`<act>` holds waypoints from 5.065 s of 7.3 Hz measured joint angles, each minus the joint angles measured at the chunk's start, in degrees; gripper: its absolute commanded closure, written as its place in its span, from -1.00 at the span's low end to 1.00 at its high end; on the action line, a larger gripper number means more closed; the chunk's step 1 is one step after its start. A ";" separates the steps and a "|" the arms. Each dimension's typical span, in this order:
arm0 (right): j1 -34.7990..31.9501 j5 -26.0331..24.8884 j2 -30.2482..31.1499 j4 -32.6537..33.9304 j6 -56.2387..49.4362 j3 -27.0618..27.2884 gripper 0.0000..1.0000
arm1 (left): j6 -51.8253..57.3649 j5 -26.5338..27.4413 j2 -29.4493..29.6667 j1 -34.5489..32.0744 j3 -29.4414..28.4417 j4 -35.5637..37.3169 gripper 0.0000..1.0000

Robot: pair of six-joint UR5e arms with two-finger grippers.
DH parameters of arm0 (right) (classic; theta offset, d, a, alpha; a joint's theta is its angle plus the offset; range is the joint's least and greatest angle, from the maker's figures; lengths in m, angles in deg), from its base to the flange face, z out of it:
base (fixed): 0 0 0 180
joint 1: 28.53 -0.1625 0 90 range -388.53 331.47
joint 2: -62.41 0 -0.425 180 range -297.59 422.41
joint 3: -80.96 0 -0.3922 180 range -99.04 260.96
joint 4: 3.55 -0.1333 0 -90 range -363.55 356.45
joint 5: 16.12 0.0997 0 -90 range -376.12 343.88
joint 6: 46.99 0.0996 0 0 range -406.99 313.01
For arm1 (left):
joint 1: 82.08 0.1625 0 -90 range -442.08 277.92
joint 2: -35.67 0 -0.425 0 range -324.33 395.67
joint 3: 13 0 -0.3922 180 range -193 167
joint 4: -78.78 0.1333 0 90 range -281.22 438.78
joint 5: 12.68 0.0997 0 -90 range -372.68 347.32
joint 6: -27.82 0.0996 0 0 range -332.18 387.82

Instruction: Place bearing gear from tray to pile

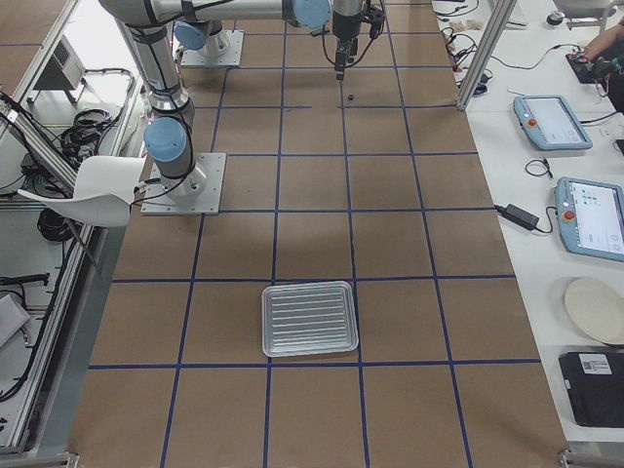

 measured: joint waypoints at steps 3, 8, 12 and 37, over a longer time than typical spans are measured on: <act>0.38 -0.03 2.90 0.38 -3.71 0.17 -1.00 | -12.30 1.42 8.54 -5.32 -4.53 1.90 -1.00; 0.30 2.83 1.22 1.75 -8.79 -1.02 -1.00 | -13.10 3.83 12.78 -6.36 -6.05 7.43 -0.75; 0.19 2.76 1.40 1.82 -8.88 -0.79 -1.00 | -12.74 3.32 12.95 -6.23 -5.31 7.28 0.32; 0.14 2.60 1.47 1.92 -8.86 -1.26 -1.00 | 70.02 -1.16 0.95 49.33 6.61 -3.62 -0.85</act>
